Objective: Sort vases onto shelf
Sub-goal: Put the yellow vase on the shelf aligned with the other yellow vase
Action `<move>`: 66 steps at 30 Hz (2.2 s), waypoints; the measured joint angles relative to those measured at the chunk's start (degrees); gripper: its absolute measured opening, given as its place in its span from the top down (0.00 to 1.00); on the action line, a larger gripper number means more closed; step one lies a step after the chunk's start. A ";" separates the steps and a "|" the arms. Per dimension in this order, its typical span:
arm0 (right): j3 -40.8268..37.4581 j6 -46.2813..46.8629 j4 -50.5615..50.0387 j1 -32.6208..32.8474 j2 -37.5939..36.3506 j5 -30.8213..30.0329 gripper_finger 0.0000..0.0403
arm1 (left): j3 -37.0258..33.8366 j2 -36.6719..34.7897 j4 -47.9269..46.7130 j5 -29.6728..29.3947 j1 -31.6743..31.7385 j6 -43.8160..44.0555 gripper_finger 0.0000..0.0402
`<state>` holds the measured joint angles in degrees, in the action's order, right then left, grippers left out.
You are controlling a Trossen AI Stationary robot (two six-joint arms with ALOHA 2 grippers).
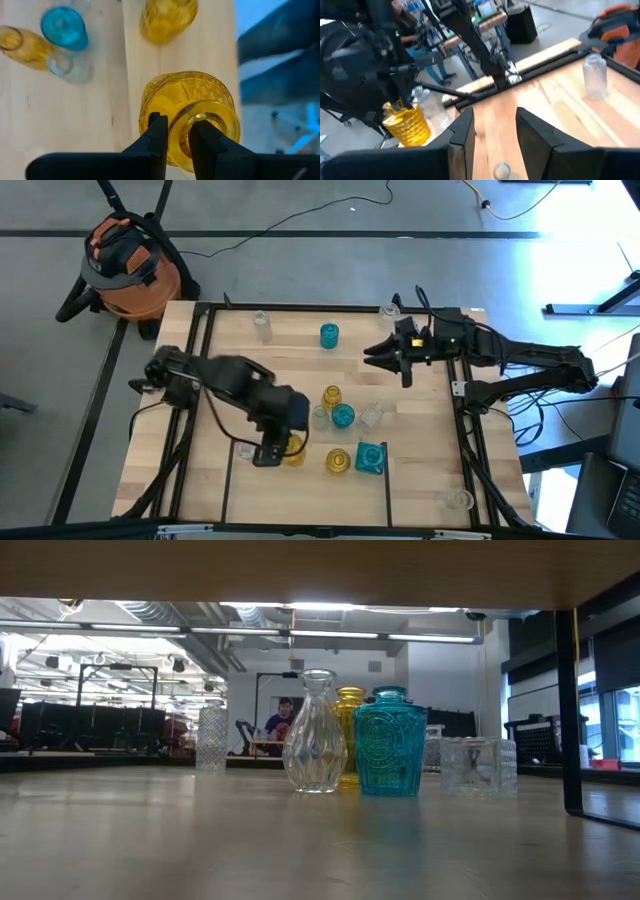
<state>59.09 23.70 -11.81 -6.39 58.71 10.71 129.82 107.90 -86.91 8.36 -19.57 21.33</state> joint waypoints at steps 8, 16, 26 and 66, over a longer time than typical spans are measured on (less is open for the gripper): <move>0.00 -1.49 -6.77 0.00 -3.37 1.98 0.73 | 0.00 6.48 -2.73 0.12 0.00 -2.27 0.84; 0.00 -2.12 -10.36 0.00 -6.52 0.40 0.73 | 0.09 8.02 -2.59 3.44 0.11 -2.92 0.77; -0.02 -2.16 -11.28 0.00 -7.03 0.31 0.73 | 4.02 7.80 -2.72 9.69 2.30 -3.92 0.76; -0.04 -2.54 -11.90 0.00 -7.01 0.27 0.73 | -9.44 6.95 -3.10 15.35 3.07 2.59 1.00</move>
<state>59.05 21.17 -23.70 -6.39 51.70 10.98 120.38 114.85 -90.01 23.71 -16.51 23.92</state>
